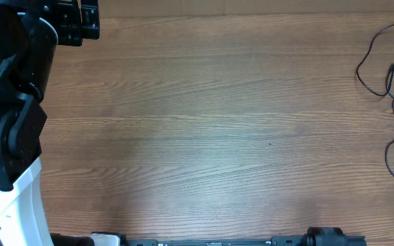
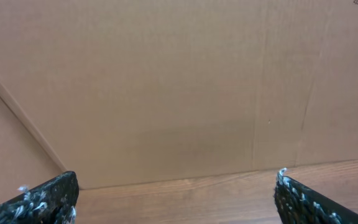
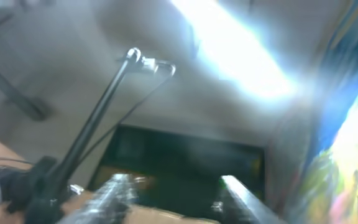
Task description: Untangle cables
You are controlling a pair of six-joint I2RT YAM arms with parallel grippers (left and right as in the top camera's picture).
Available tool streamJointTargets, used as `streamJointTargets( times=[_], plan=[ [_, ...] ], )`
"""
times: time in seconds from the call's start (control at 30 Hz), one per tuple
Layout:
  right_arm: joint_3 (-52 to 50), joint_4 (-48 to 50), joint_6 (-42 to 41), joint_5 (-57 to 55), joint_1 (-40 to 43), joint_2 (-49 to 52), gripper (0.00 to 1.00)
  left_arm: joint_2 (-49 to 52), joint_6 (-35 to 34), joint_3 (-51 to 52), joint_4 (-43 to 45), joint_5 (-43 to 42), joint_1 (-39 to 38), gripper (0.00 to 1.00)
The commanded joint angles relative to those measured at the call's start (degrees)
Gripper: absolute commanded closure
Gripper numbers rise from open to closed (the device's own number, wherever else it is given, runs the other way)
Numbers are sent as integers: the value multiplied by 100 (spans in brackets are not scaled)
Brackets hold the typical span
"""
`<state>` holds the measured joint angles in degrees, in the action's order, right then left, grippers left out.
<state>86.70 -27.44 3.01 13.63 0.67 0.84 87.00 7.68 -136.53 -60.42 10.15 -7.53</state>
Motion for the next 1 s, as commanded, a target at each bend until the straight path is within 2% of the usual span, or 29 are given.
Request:
streamJointTargets(
  times=[0.0, 0.23, 0.63, 0.73, 0.97],
  plan=[
    [-44, 389, -13, -463, 9, -52, 0, -92, -46, 9, -101, -44, -39, 0],
    [-896, 1786, -15, -459, 4, -50, 0, -87, -44, 9, -260, -146, -37, 0],
    [-3899, 5860, -146, -636, 4, 63, 0, -87, -39, 9, -352, -168, -37, 0],
    [-4529, 6124, -243, -636, 4, 66, 0, -87, -39, 9, -330, -170, -37, 0],
    [-5506, 6188, -1051, -785, 4, 66, 0, -87, 9, 11, -463, -166, -37, 0]
  ],
)
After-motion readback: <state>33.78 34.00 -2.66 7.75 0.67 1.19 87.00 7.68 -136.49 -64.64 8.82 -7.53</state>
